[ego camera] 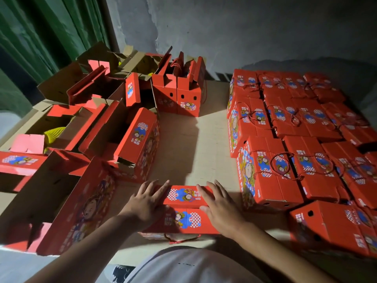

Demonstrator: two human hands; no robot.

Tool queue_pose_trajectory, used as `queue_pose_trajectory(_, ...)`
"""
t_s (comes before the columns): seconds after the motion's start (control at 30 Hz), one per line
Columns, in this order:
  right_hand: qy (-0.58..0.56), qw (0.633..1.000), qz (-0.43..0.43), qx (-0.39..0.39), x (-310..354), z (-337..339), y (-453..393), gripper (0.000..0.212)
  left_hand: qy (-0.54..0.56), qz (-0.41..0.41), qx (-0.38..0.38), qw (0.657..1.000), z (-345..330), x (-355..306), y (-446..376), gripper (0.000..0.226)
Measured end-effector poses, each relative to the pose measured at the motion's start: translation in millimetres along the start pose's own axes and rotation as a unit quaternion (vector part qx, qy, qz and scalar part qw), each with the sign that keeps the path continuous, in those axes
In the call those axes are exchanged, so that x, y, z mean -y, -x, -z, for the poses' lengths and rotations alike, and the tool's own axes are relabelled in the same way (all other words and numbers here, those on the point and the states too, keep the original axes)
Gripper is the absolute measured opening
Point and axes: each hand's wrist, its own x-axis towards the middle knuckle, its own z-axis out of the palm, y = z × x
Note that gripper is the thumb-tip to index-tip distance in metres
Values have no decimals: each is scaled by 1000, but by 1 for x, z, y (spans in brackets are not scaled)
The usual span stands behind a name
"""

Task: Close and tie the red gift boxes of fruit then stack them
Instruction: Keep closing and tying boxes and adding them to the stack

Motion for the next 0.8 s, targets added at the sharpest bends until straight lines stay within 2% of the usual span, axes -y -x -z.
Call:
queue_pose_trajectory(0.13,3,1000,2,-5,-1,1,0,67,-7,11,-5,1000,5,-5,0,89)
queue_pose_trajectory(0.3,35,999,0,-38,3,2,0,65,-20,16,-21,999,2,-11,2,82)
queue_pose_trajectory(0.5,6,1000,-8,-9,3,-1,4,66,2,21,1,1000,-3,-8,5,83)
queue_pose_trajectory(0.63,-22,1000,-11,-7,5,-3,8,72,-4,14,-7,1000,-7,-6,12,94)
queue_pose_trajectory(0.8,-19,1000,-4,-21,4,-9,26,84,18,18,-42,999,-16,-3,36,96)
